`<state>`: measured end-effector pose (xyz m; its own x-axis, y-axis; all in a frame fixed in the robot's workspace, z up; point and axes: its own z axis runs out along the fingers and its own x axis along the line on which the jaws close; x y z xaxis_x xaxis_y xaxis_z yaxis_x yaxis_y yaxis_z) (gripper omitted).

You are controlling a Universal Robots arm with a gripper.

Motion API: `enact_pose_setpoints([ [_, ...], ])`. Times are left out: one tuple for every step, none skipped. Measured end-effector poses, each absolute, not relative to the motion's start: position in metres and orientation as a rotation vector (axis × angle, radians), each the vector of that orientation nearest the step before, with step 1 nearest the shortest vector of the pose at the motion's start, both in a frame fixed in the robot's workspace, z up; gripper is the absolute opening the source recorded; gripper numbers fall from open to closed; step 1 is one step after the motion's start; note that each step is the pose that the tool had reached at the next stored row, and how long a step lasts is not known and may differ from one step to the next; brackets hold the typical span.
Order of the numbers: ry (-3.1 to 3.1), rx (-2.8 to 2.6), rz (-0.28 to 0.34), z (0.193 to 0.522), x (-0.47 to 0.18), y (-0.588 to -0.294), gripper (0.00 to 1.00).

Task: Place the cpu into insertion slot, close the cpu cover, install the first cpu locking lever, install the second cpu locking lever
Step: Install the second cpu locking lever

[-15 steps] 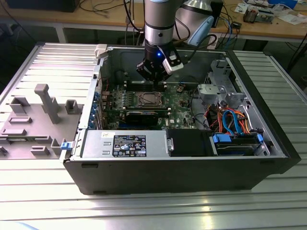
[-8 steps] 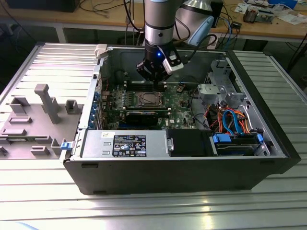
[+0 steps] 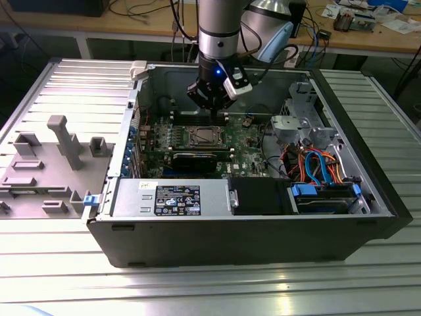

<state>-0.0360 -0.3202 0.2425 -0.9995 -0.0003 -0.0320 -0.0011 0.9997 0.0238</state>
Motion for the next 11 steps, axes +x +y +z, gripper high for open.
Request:
enact_pose_setpoints([
  [3.11, -0.001, 0.037, 0.2426, -0.036, -0.3202, 0.11],
  [3.109, -0.001, 0.037, 0.2427, -0.036, -0.3202, 0.11],
  [3.11, -0.001, 0.037, 0.2427, -0.036, -0.3203, 0.11],
  [3.11, -0.001, 0.036, 0.2428, -0.036, -0.3205, 0.11],
  [3.11, -0.001, 0.037, 0.2427, -0.036, -0.3209, 0.11],
  [3.11, -0.001, 0.037, 0.2427, -0.036, -0.3211, 0.11],
  [3.109, -0.001, 0.037, 0.2427, -0.036, -0.3213, 0.11],
  [3.109, -0.001, 0.037, 0.2427, -0.036, -0.3216, 0.11],
  [3.11, -0.001, 0.037, 0.2427, -0.036, -0.3218, 0.11],
  [3.11, -0.001, 0.037, 0.2427, -0.036, -0.3219, 0.11],
  [3.109, -0.001, 0.037, 0.2427, -0.036, -0.3219, 0.11],
])
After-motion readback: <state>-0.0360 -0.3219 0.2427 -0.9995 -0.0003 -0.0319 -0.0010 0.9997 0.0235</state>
